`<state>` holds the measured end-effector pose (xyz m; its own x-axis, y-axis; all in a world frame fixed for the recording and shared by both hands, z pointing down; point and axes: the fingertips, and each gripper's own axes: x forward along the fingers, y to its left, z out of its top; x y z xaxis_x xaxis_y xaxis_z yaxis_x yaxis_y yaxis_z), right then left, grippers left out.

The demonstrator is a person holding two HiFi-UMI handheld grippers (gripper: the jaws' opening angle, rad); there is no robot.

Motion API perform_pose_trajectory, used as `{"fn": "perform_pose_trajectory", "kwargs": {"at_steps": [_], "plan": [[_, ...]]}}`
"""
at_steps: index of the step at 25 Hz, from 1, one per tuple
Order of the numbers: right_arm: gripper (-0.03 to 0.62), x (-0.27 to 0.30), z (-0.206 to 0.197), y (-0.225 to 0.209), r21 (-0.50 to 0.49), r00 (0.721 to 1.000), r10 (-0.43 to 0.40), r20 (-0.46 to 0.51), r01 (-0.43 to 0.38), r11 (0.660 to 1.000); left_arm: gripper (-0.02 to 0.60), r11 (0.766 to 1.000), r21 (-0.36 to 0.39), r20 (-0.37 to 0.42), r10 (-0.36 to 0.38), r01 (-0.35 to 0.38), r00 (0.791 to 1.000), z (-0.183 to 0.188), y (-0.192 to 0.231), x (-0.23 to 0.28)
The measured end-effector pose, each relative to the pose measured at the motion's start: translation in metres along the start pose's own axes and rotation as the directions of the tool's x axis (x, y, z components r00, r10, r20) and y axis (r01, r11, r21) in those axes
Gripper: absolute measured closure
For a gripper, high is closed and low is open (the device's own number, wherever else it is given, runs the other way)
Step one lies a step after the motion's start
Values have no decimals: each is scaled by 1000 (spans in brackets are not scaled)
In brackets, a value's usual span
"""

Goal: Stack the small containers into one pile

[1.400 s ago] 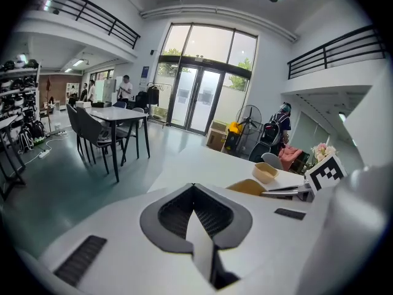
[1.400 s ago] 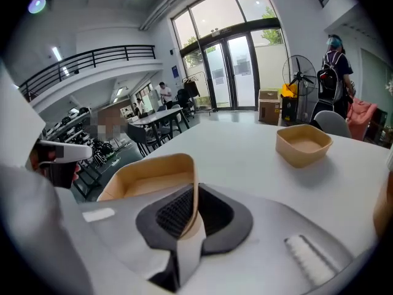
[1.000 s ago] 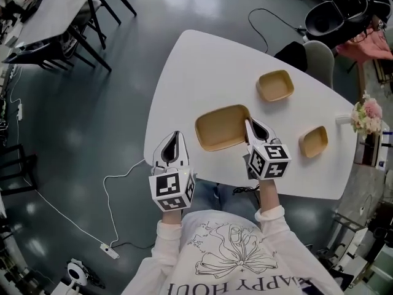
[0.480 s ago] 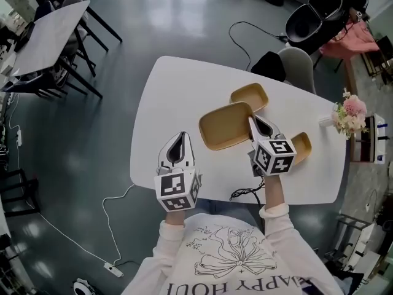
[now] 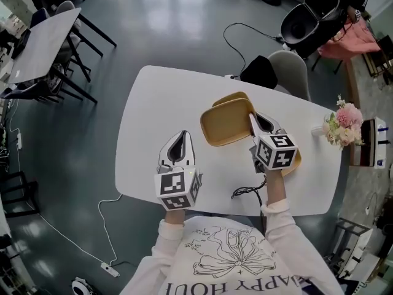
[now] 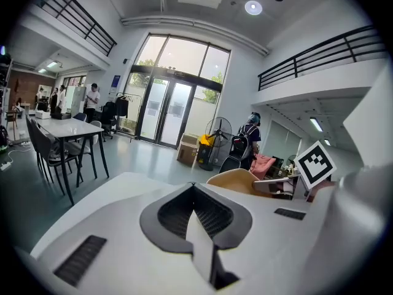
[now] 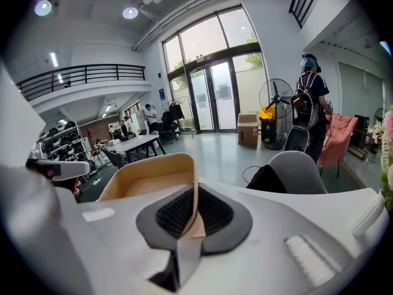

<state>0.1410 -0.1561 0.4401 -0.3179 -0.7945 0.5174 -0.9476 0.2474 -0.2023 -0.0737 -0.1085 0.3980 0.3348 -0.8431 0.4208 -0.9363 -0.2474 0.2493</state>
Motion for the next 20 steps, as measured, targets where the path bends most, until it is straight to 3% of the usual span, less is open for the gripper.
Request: {"fn": "perform_pose_trajectory", "kwargs": {"at_steps": [10, 20], "plan": [[568, 35, -4, -58, -7, 998, 36, -55, -36, 999, 575, 1000, -10, -51, 17, -17, 999, -14, -29, 49], [568, 82, -30, -87, 0, 990, 59, -131, -59, 998, 575, 998, -29, -108, 48, -51, 993, -37, -28, 81]]}}
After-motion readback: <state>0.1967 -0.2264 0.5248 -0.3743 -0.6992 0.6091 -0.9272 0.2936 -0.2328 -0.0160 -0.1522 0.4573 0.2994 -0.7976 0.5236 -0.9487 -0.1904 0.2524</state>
